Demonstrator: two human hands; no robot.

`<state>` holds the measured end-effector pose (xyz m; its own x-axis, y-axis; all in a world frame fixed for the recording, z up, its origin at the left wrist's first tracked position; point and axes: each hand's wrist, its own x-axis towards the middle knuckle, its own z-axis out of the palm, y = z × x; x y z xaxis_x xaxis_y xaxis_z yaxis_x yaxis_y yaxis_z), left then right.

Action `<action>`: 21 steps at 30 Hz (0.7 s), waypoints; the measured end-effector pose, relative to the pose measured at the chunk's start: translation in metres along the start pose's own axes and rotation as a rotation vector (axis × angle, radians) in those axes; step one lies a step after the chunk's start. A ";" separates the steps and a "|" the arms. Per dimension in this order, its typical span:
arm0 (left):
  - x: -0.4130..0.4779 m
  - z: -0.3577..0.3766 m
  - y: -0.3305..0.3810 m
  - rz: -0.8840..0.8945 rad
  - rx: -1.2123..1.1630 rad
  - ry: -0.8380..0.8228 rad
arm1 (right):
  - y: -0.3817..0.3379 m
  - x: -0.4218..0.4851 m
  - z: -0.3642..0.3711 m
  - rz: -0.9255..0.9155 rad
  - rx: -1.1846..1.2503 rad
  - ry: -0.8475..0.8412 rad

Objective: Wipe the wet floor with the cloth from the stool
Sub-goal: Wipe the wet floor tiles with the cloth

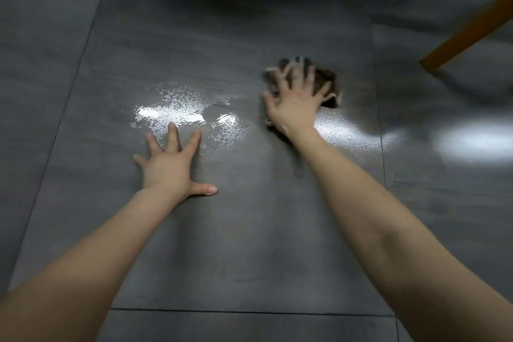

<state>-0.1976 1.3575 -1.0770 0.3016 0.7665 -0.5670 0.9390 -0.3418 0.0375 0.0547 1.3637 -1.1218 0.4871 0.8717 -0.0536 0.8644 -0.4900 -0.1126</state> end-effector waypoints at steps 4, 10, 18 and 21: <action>-0.001 0.001 -0.002 0.006 -0.004 0.006 | -0.040 -0.022 0.001 -0.487 -0.029 -0.063; -0.005 -0.001 -0.001 0.000 -0.033 0.014 | 0.102 -0.066 -0.010 0.113 0.060 0.060; -0.026 0.020 0.014 0.176 0.038 -0.037 | 0.093 -0.326 -0.001 -0.242 0.029 -0.023; -0.058 0.038 0.033 0.291 0.110 -0.029 | 0.124 -0.397 -0.003 -0.424 0.018 -0.049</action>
<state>-0.1901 1.2811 -1.0747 0.5484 0.6125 -0.5693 0.7901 -0.6025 0.1128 -0.0310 0.9565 -1.1115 0.0820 0.9956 -0.0453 0.9844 -0.0880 -0.1524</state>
